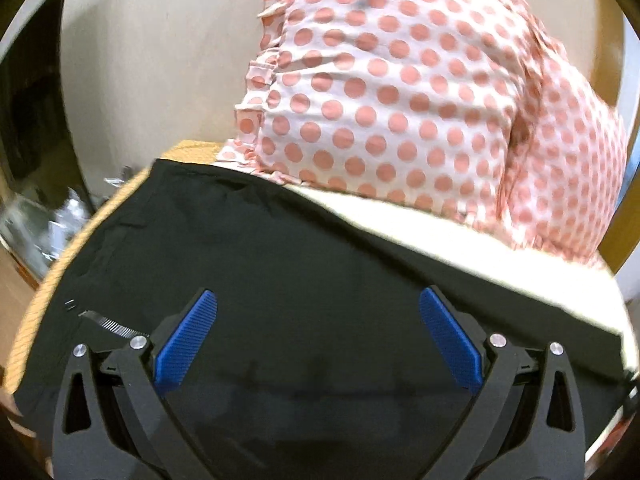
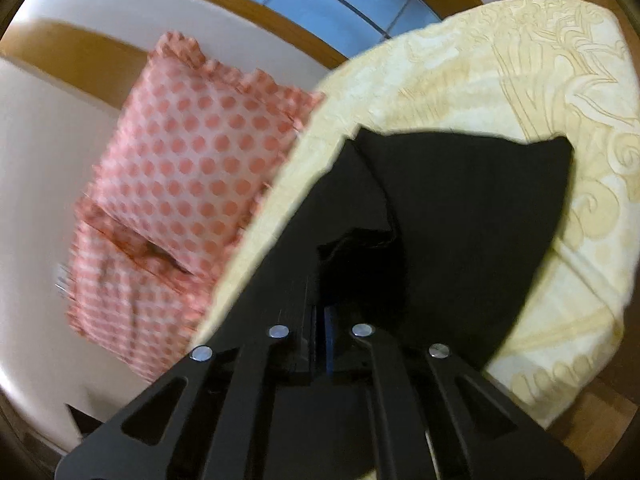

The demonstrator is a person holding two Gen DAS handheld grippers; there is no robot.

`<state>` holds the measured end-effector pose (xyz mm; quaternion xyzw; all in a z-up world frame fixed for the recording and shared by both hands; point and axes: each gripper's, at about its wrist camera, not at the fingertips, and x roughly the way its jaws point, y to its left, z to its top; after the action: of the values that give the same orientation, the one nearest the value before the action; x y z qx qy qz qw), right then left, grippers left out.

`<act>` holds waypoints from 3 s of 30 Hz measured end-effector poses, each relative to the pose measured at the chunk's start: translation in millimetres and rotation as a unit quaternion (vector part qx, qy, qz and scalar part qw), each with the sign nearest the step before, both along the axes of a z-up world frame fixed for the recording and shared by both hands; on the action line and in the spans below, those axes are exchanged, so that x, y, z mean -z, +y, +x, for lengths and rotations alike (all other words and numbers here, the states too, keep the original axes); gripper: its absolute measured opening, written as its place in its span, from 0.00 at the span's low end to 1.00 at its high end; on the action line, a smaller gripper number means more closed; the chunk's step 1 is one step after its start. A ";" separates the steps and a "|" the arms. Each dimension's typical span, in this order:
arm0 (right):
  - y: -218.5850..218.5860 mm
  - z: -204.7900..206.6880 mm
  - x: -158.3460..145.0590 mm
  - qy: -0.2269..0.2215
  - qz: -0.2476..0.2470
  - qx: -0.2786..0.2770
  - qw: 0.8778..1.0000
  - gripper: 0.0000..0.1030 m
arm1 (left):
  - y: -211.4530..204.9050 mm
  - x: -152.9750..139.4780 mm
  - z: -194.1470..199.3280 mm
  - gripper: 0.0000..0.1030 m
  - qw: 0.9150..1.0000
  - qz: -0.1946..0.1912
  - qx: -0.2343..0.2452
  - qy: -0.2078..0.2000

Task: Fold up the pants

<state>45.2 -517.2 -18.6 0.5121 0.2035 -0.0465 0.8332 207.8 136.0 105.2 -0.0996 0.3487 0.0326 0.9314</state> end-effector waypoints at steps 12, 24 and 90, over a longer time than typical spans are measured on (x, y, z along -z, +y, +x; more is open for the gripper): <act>-20.5 -6.5 -3.5 -0.043 0.018 0.017 0.999 0.02 | 46.2 50.3 153.0 0.76 0.984 -0.072 -0.090 0.138; -32.9 4.8 -30.9 -0.065 -0.023 0.017 0.997 0.02 | 98.4 8.4 11.4 0.13 0.981 -0.164 -0.103 0.029; -70.4 -67.8 -2.2 0.066 -0.120 0.110 0.984 0.52 | 87.8 48.2 -237.6 0.68 0.982 -0.067 -0.165 -0.066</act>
<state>-22.5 -587.6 -16.4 0.4236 0.1936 -0.1955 0.8630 -29.8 223.8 57.1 -0.2196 0.2665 0.1558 0.9255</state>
